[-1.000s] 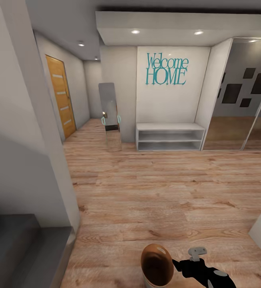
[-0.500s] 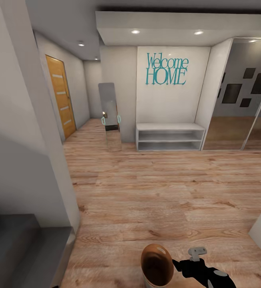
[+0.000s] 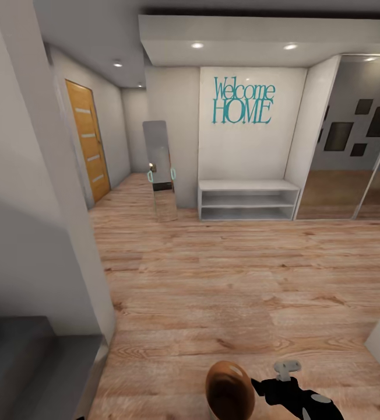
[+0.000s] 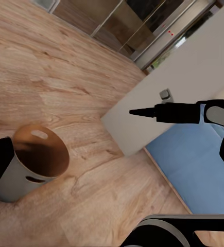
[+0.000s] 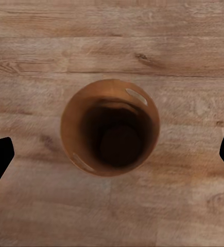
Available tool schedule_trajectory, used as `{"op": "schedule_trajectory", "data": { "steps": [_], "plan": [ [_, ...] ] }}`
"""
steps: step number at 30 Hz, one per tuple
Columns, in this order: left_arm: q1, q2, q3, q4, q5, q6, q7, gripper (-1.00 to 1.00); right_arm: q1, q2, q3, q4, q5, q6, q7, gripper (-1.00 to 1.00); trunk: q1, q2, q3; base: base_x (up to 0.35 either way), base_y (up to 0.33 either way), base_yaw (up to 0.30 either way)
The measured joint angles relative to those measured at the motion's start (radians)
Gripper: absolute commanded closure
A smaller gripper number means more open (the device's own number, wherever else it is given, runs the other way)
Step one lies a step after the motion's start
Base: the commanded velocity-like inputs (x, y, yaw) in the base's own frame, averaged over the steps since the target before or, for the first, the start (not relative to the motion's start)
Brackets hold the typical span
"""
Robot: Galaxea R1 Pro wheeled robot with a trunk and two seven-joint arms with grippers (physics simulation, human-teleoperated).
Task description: Put the three can of soda from the living room inside the tash can in the kitchen.
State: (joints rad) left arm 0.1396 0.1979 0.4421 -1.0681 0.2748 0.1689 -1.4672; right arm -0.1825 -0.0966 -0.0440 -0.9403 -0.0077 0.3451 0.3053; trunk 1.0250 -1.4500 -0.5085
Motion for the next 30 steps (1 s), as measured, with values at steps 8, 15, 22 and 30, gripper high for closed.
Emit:
{"op": "schedule_trajectory", "data": {
  "steps": [8, 15, 22, 30],
  "plan": [
    [0.0, 0.0, 0.001, 0.0, 0.0, 0.0, -0.002, -1.0, -0.002, 0.004, 0.006, 0.043, 0.001, -0.031, -0.036, -1.0, 0.0, 0.0, 0.0, 0.058, 0.0, 0.0],
    [0.0, 0.0, 0.0, 0.0, 0.001, 0.0, -0.005, -1.0, -0.091, 0.067, 0.012, 0.191, 0.001, -0.099, -0.244, -1.0, 0.0, 0.0, 0.0, 0.007, 0.0, 0.0],
    [0.0, 0.0, 0.0, 0.0, 0.001, 0.0, -0.004, -1.0, -0.229, 0.094, 0.013, 0.499, 0.002, -0.198, -0.284, -1.0, 0.0, 0.0, 0.0, 0.0, 0.0, 0.0],
    [0.0, 0.0, -0.001, 0.0, 0.001, 0.0, -0.004, -1.0, -0.254, 0.099, 0.013, 0.56, 0.002, -0.23, -0.289, -1.0, 0.0, 0.0, 0.0, 0.029, 0.0, 0.0]
  ]
}}
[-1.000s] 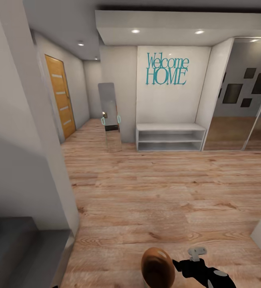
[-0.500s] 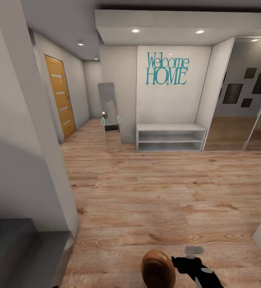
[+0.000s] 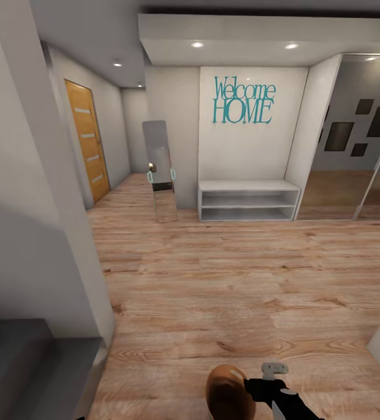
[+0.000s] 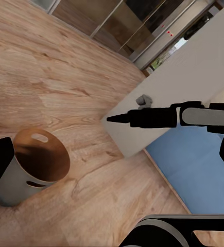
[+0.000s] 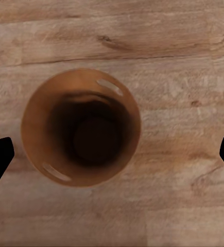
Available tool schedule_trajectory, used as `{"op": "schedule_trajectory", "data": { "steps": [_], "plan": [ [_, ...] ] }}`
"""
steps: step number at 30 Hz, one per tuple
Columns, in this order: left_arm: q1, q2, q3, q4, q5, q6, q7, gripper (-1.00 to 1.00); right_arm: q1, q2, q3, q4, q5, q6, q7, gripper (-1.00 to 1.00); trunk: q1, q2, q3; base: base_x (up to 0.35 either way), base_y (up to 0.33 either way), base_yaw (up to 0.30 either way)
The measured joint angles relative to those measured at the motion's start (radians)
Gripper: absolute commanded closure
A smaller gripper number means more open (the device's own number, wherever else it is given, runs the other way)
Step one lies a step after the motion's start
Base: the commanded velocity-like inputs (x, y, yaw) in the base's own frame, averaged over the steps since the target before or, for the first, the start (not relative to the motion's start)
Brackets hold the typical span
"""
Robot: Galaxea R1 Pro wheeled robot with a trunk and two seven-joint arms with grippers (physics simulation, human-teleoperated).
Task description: Put the three can of soda from the living room inside the tash can in the kitchen.
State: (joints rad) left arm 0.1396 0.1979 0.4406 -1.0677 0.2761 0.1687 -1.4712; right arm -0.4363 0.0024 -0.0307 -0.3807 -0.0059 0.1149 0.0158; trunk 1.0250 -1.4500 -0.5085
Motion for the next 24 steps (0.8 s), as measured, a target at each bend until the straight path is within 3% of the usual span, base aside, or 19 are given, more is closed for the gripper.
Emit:
{"op": "schedule_trajectory", "data": {
  "steps": [8, 24],
  "plan": [
    [0.0, 0.0, 0.0, 0.0, -0.001, 0.0, 0.0, -1.0, -0.002, 0.001, 0.0, 0.006, 0.0, -0.005, 0.002, -1.0, 0.0, 0.0, 0.0, 0.117, 0.0, 0.0],
    [0.0, 0.0, -0.001, -0.002, -0.002, -0.001, 0.0, -1.0, -0.002, -0.005, 0.0, 0.005, 0.0, -0.012, 0.003, -1.0, 0.0, 0.0, 0.0, 0.009, 0.0, 0.0]
  ]
}}
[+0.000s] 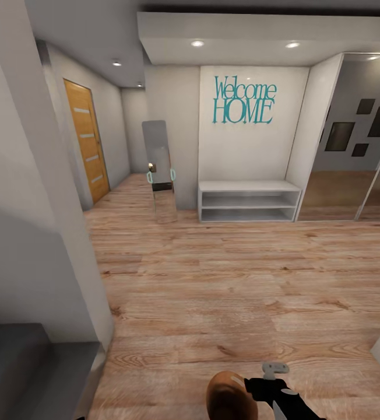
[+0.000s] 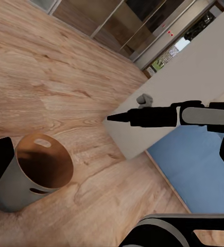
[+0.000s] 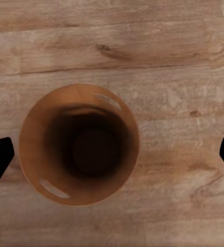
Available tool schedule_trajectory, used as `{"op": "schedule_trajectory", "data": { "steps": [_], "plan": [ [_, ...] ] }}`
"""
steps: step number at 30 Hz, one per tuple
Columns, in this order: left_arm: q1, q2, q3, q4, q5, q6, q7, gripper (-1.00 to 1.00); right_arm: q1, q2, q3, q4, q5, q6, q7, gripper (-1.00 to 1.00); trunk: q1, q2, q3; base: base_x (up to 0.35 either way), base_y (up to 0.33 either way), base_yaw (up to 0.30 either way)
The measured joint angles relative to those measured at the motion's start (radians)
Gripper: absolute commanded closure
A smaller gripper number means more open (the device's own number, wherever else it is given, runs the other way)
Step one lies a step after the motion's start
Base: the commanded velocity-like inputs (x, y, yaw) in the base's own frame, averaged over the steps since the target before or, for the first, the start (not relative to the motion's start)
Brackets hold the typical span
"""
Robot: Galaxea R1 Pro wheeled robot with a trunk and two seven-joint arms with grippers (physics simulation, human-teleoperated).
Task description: Put the three can of soda from the living room inside the tash can in the kitchen.
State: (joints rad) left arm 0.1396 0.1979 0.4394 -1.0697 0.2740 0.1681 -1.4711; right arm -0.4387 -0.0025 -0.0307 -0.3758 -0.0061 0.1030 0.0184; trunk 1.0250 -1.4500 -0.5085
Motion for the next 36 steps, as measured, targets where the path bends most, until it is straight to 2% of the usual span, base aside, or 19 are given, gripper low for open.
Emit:
{"op": "schedule_trajectory", "data": {
  "steps": [13, 36],
  "plan": [
    [0.0, 0.0, -0.001, 0.001, -0.001, 0.0, 0.0, -1.0, 0.0, -0.011, -0.003, -0.003, 0.0, -0.001, 0.0, -1.0, 0.0, 0.0, 0.0, 0.0, 0.0, 0.0],
    [0.0, 0.0, -0.002, 0.001, -0.001, -0.001, -0.003, -1.0, 0.0, -0.013, -0.002, -0.003, 0.0, -0.002, 0.0, -1.0, 0.0, 0.0, 0.0, 0.003, 0.011, 0.0]
  ]
}}
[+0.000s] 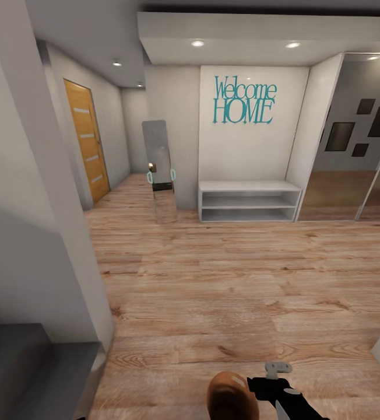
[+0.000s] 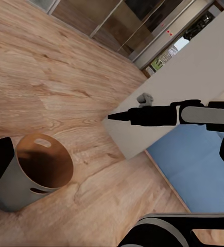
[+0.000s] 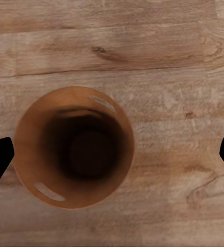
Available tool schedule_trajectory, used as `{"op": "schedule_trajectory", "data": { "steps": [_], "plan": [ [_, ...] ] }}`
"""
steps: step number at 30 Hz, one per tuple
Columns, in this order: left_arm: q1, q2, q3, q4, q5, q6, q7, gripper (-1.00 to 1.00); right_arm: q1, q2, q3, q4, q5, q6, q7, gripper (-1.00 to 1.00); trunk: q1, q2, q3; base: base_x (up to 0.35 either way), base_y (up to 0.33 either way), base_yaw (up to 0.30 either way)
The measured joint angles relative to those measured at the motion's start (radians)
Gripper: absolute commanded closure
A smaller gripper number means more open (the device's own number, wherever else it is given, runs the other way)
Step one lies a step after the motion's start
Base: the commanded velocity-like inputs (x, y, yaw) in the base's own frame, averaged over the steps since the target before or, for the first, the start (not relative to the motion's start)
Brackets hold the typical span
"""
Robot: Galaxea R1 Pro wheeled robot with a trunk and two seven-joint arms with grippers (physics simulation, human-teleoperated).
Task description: Put the three can of soda from the living room inside the tash can in the kitchen.
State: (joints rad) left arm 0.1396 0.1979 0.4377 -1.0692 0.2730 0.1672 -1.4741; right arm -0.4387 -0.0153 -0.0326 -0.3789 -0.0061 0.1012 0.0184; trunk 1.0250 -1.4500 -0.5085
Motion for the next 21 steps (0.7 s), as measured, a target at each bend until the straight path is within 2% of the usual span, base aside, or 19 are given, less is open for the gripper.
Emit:
{"op": "schedule_trajectory", "data": {
  "steps": [21],
  "plan": [
    [0.0, 0.0, 0.001, 0.0, 0.0, 0.0, 0.0, -1.0, 0.0, 0.0, 0.0, 0.0, 0.0, -0.011, 0.0, -1.0, 0.0, 0.0, 0.0, 0.002, 0.005, 0.0]
  ]
}}
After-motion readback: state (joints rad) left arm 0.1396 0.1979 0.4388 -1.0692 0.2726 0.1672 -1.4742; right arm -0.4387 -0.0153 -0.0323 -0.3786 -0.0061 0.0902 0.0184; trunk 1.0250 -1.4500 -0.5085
